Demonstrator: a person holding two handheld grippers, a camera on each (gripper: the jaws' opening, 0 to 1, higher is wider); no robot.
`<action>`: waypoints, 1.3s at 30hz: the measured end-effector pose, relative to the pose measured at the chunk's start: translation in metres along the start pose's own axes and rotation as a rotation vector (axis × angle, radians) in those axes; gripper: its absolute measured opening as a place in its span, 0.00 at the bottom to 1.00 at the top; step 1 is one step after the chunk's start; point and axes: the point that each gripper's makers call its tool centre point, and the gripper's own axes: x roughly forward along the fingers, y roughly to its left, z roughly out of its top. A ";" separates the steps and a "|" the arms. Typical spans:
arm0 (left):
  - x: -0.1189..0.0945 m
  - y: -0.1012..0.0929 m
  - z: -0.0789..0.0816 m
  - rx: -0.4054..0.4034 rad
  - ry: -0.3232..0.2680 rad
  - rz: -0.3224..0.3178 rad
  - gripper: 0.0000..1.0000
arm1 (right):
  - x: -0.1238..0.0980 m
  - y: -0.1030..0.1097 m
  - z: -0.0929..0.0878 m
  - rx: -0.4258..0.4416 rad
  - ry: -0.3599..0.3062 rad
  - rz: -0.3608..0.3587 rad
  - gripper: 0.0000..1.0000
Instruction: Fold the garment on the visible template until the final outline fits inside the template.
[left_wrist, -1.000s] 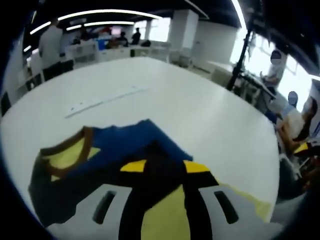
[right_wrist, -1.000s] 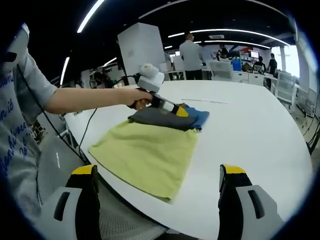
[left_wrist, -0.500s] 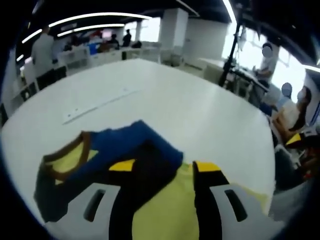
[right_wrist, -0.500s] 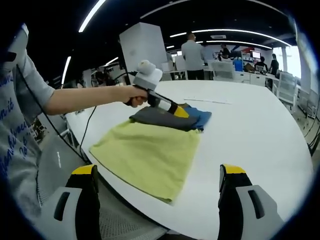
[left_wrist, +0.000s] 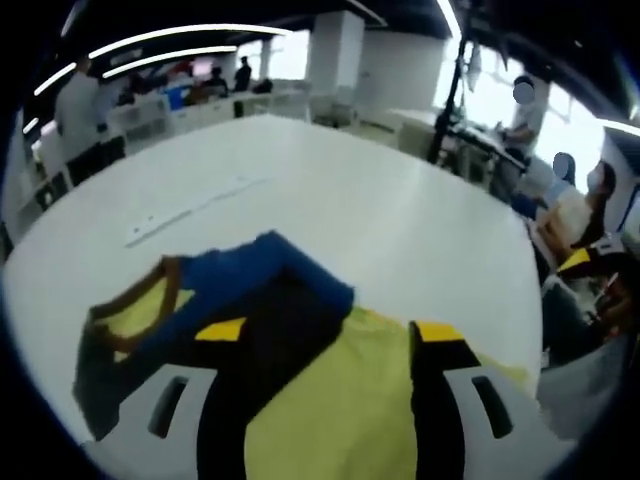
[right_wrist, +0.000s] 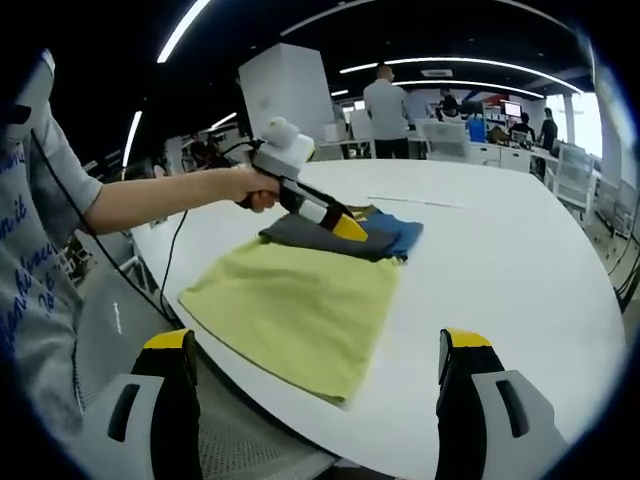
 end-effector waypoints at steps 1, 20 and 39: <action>-0.001 0.000 0.000 0.008 -0.001 0.001 0.65 | 0.000 0.001 0.000 0.000 0.001 0.002 1.00; -0.035 -0.016 -0.004 0.036 -0.015 -0.023 0.86 | 0.001 0.003 0.005 -0.017 0.000 0.010 1.00; -0.063 -0.016 0.001 0.069 -0.056 -0.055 0.99 | 0.002 0.010 0.012 -0.057 0.005 0.030 1.00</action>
